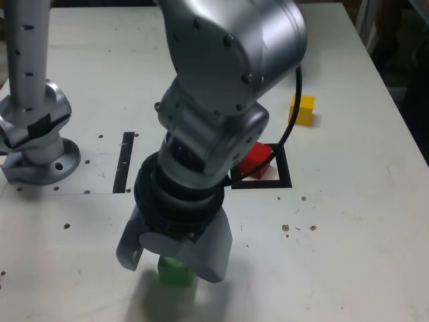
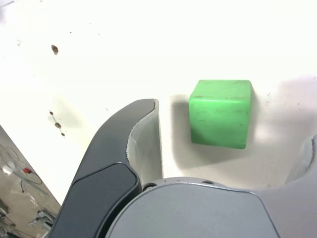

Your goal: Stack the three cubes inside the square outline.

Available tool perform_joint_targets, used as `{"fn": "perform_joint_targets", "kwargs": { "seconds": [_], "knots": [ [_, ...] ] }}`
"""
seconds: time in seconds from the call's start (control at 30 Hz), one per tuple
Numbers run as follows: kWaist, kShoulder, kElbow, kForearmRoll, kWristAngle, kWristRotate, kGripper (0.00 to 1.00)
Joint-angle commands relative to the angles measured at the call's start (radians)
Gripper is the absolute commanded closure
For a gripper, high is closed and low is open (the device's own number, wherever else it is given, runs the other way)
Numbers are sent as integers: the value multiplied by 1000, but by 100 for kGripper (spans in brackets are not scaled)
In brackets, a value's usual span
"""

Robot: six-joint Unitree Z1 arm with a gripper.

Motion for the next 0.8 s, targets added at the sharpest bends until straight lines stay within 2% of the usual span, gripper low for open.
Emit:
{"fn": "perform_joint_targets", "kwargs": {
  "seconds": [0.0, 0.13, 0.53, 0.63, 0.77],
  "knots": [
    [3, 17, 4, -7, 3, 0, 0],
    [6, 32, 17, -34, 12, 3, 0],
    [10, 1, 141, -206, 61, 19, 2],
    [11, -8, 165, -228, 71, -3, 8],
    [15, -16, 179, -232, 85, -43, 23]
  ]
}}
